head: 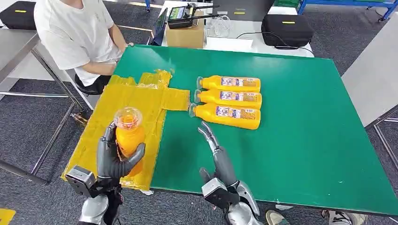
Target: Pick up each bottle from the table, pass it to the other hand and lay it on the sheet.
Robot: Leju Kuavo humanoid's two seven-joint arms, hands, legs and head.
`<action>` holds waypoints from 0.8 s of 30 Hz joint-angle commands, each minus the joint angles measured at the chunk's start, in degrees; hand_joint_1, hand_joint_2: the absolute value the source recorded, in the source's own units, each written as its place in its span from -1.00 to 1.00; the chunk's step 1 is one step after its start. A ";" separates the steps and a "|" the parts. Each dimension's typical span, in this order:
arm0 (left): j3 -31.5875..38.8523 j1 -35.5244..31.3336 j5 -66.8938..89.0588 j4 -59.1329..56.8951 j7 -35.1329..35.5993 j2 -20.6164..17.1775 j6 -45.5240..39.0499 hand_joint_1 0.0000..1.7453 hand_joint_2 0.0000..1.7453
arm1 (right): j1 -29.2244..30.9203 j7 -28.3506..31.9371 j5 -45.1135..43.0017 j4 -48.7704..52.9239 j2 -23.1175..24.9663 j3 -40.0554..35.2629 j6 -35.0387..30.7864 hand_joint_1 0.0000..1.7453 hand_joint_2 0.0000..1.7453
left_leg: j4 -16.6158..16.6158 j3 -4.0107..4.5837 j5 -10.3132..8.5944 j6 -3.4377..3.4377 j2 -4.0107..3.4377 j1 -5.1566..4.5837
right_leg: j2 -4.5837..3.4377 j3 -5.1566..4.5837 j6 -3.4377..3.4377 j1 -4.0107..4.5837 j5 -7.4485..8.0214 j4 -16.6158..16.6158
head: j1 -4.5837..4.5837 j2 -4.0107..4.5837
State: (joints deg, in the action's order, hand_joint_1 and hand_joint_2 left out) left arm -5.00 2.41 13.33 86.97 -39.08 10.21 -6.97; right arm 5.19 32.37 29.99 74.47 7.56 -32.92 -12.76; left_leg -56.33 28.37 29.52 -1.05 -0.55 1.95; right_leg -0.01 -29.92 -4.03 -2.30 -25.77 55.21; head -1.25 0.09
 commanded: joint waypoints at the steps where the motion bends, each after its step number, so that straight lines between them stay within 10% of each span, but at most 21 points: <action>1: -0.80 -6.86 18.54 -11.28 1.63 -6.32 -9.19 1.00 1.00 | 0.17 1.30 -0.23 3.18 -2.53 0.60 1.84 -1.00 -1.00 | 0.19 -0.21 -0.03 0.16 0.17 0.00 | 0.13 0.25 0.27 0.06 -0.02 -0.17 | 0.00 0.00; 6: -9.36 -14.01 35.14 -29.73 2.84 -11.43 -13.06 1.00 1.00 | 3.02 2.06 -0.80 -0.09 -1.73 -0.97 4.49 -1.00 -1.00 | 0.19 -0.20 -0.08 0.11 0.21 -0.06 | 0.17 0.23 0.18 -0.02 -0.01 -0.13 | 0.00 0.00; 24: -17.79 -23.98 38.19 -51.96 1.12 -11.76 -5.69 0.78 1.00 | 4.69 3.28 -1.81 -2.20 -1.25 -2.27 4.93 -1.00 -1.00 | 0.20 -0.32 -0.06 0.14 0.00 -0.01 | -0.05 0.32 0.25 0.04 0.07 -0.15 | 0.00 0.00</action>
State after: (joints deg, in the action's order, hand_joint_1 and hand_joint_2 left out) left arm -17.64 -16.56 50.99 49.87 -38.21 0.57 -16.39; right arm 6.79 35.10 28.68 76.50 7.15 -33.73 -7.98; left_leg -56.33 28.24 29.51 -1.05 -0.50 1.94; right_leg 0.02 -29.73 -4.03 -2.31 -25.77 55.22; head -1.25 0.09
